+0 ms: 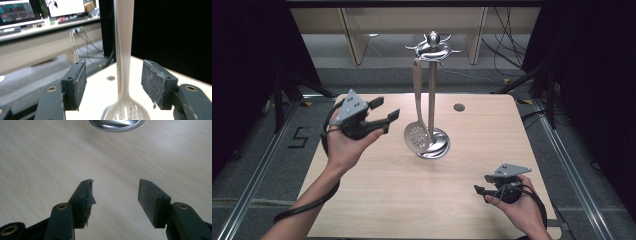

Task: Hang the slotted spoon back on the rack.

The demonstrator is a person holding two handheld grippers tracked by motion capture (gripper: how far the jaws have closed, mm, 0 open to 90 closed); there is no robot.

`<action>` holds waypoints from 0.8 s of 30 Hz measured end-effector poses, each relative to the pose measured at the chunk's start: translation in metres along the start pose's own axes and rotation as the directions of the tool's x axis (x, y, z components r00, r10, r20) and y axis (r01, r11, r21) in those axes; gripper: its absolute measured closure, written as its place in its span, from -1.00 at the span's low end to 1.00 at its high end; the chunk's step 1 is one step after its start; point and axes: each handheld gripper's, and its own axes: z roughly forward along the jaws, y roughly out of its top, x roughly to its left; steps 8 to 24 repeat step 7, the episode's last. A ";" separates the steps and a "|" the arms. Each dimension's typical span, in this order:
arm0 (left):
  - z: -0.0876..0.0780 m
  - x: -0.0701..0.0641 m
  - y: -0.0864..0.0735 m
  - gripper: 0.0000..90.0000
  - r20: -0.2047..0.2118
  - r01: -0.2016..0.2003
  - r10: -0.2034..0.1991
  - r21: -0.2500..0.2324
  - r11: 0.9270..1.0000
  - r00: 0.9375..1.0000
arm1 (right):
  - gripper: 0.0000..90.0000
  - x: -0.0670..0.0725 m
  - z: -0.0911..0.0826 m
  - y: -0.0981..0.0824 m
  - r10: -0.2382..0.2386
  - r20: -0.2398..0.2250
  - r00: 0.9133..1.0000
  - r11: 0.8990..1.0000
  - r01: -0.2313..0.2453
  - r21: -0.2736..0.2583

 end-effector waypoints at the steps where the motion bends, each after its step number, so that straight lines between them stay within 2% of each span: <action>1: -0.006 0.001 -0.016 -0.22 0.001 0.005 -0.005 0.021 1.000 1.000 | 0.02 0.000 0.000 0.000 -0.003 0.000 1.000 1.000 0.003 0.004; 3: -0.015 0.001 -0.049 -0.25 -0.004 0.013 -0.013 0.055 0.998 1.000 | 0.01 -0.001 0.000 0.000 -0.017 0.003 1.000 1.000 0.017 -0.005; 5: -0.027 0.004 -0.091 -0.25 -0.017 0.042 -0.041 0.097 0.994 0.999 | 0.00 -0.003 0.001 0.000 -0.019 0.003 1.000 1.000 0.019 -0.004; 6: -0.030 0.005 -0.105 -0.24 -0.023 0.057 -0.054 0.112 0.992 0.998 | 0.00 -0.003 0.001 0.000 -0.006 0.005 1.000 1.000 0.006 0.000; 7: -0.035 0.006 -0.121 -0.23 -0.025 0.074 -0.071 0.175 0.982 0.997 | 0.00 -0.003 0.001 0.000 -0.007 0.006 1.000 1.000 0.007 0.001; 24: -0.035 0.006 -0.121 -0.23 -0.025 0.074 -0.071 0.175 0.982 0.997 | 0.00 -0.003 0.001 0.000 -0.007 0.006 1.000 1.000 0.007 0.001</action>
